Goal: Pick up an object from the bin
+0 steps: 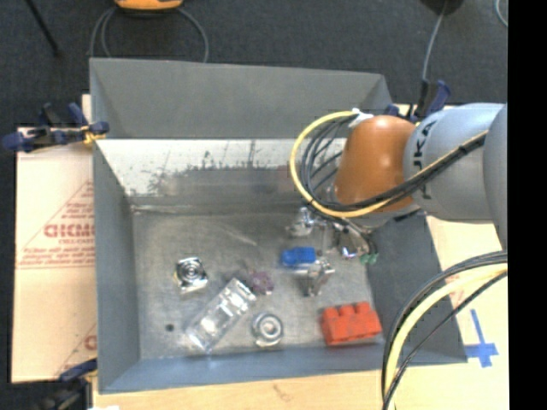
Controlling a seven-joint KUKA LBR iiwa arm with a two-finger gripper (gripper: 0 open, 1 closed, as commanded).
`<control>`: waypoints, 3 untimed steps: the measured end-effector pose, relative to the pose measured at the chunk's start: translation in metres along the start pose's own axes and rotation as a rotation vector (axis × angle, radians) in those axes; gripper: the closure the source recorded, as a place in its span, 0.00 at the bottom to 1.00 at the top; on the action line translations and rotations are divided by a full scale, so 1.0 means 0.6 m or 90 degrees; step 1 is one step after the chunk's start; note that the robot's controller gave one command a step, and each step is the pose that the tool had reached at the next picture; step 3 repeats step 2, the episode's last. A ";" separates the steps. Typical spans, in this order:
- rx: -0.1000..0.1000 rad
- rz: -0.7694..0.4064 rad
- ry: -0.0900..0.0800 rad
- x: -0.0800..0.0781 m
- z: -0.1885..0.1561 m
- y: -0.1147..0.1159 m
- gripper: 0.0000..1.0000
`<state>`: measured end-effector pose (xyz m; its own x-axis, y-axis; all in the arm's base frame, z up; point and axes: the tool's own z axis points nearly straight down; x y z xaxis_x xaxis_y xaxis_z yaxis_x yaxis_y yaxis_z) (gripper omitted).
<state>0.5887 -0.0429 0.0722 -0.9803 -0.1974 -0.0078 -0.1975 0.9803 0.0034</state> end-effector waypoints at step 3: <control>0.005 -0.016 -0.003 -0.014 -0.226 0.004 1.00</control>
Offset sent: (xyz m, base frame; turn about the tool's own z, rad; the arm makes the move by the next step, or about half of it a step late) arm 0.0000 0.0000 0.0000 0.0000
